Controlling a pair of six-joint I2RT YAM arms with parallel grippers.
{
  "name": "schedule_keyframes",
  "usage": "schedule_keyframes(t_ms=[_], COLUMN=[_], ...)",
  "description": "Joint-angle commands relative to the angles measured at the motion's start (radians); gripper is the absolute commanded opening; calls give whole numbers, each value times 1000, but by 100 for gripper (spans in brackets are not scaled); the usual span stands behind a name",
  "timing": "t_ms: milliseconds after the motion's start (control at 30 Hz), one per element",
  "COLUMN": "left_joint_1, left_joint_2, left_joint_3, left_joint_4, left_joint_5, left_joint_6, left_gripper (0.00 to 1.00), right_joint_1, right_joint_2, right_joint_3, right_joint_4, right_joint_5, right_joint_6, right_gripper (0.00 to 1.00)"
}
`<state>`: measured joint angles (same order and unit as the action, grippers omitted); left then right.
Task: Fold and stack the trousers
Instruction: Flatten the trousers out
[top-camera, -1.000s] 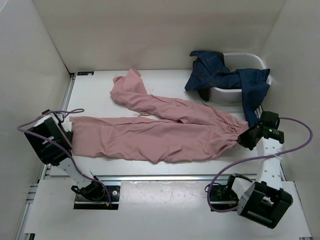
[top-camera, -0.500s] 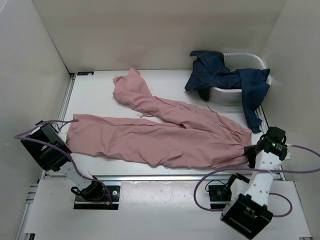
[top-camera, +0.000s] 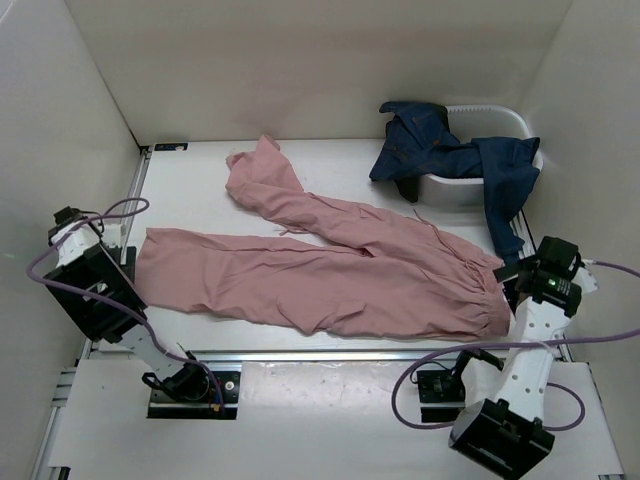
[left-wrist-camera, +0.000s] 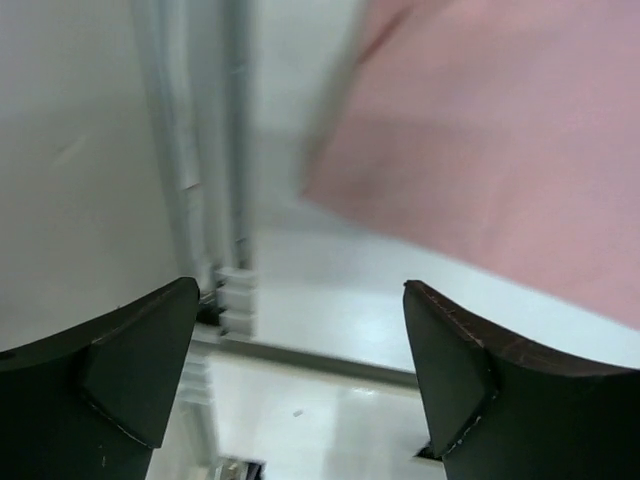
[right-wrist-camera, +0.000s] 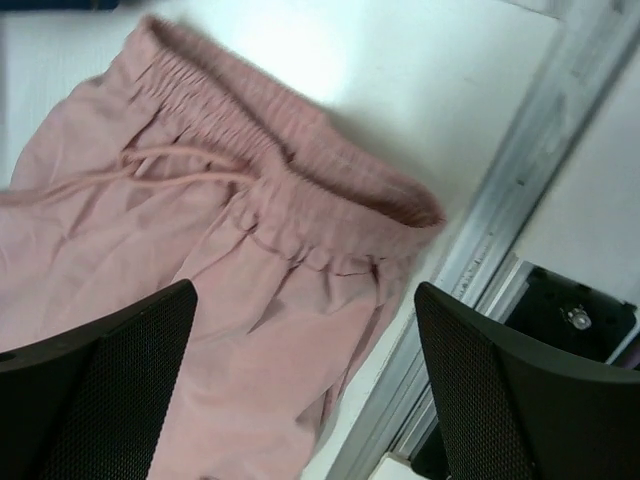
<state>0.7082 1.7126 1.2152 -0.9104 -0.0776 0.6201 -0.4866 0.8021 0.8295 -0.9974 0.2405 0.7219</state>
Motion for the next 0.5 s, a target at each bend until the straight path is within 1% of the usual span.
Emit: schedule_keyframes(t_ms=[0, 33, 67, 100, 167, 233, 267, 300, 333, 367, 400, 433, 467], left_joint_1=[-9, -19, -29, -29, -38, -38, -38, -38, -38, -38, -38, -27, -15], left_joint_2=[44, 56, 77, 87, 96, 120, 120, 120, 130, 130, 119, 108, 95], left_joint_3=[12, 12, -9, -20, -54, -74, -94, -104, -115, -126, -155, -175, -196], left_joint_4=[-28, -28, -28, -28, -16, -2, 11, 11, 22, 22, 37, 51, 67], left_joint_5=[125, 146, 147, 157, 157, 167, 167, 176, 176, 167, 154, 135, 81], left_joint_6=[-46, -60, -60, -60, -69, -69, -69, -69, -59, -48, -48, -34, -8], left_gripper=[95, 96, 96, 96, 91, 82, 67, 57, 45, 33, 14, 14, 14], right_joint_1=[86, 110, 155, 173, 229, 238, 238, 229, 229, 220, 220, 189, 174], right_joint_2=[22, 40, 72, 95, 147, 218, 232, 232, 232, 212, 212, 200, 200], right_joint_3=[53, 53, 30, 19, -12, -88, -120, -153, -217, -246, -272, -294, -326], right_joint_4=[60, 72, 95, 104, 117, 128, 138, 158, 173, 190, 203, 203, 203], right_joint_5=[14, 14, -18, -42, -91, -159, -159, -159, -159, -159, -159, -159, -159], right_joint_6=[-55, -65, -75, -75, -53, -13, 41, 69, 98, 158, 186, 209, 232], right_gripper=[94, 94, 94, 94, 94, 94, 94, 93, 91, 89, 87, 84, 83])
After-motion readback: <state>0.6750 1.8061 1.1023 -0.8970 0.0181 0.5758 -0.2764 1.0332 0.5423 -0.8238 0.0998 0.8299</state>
